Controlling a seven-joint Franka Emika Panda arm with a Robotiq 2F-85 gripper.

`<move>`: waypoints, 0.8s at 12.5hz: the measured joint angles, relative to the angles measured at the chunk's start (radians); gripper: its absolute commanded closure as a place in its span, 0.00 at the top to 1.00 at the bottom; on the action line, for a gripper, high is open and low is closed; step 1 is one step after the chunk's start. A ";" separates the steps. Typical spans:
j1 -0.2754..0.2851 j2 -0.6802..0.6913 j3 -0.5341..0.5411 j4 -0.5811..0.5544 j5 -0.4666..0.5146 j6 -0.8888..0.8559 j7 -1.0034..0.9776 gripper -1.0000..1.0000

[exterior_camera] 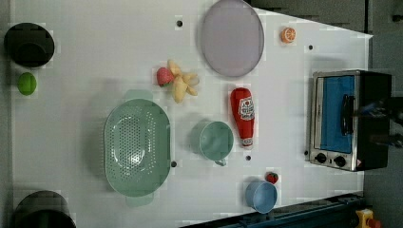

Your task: Pick Ketchup from the table and place it in strainer.

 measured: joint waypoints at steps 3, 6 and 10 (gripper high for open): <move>-0.001 0.123 0.020 -0.081 -0.002 0.149 -0.156 1.00; 0.000 0.245 0.036 -0.165 -0.006 0.333 -0.393 1.00; -0.001 0.300 0.041 -0.282 0.001 0.536 -0.693 1.00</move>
